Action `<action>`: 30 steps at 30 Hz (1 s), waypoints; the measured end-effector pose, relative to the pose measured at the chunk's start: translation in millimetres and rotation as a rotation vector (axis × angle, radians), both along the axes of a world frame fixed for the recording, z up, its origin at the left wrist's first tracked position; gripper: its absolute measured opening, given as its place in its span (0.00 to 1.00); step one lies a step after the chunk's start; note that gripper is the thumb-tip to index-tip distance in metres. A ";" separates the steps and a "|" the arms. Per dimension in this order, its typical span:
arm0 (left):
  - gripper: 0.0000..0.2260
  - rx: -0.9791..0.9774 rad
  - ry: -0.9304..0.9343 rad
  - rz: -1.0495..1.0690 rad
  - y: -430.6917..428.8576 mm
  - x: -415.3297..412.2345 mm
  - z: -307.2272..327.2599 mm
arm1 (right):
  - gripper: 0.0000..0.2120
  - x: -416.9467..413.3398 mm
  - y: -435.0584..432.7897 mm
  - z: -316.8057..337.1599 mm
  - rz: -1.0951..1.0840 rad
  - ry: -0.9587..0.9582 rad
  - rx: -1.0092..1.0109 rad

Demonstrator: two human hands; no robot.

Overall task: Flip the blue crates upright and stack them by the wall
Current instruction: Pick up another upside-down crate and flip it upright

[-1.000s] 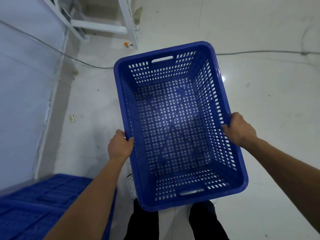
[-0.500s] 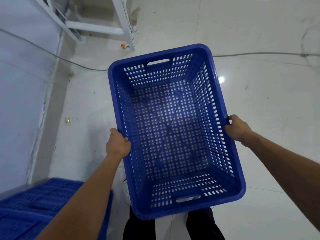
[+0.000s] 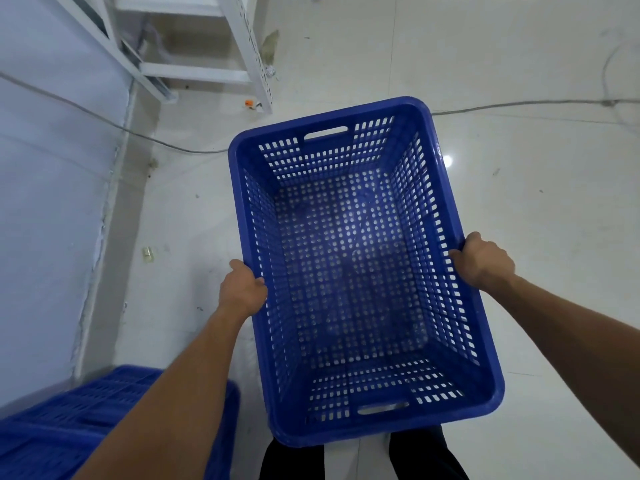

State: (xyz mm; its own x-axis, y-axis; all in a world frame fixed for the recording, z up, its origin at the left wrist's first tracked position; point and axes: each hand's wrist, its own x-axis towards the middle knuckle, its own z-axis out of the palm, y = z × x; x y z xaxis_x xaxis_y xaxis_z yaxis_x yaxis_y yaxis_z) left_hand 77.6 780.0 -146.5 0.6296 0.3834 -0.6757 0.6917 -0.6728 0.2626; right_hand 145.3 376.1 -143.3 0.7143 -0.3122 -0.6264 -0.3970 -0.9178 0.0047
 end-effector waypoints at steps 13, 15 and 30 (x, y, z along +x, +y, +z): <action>0.14 -0.024 -0.020 -0.063 -32.7 -24.6 193.9 | 0.15 -37.4 -44.5 204.7 0.082 -0.114 -0.006; 0.13 -0.026 -0.043 -0.062 -46.7 -34.7 244.7 | 0.14 -45.9 -60.6 250.3 0.102 -0.134 0.003; 0.14 0.115 -0.248 0.139 -86.8 -178.0 467.1 | 0.15 -96.7 -67.4 435.4 0.296 -0.432 0.127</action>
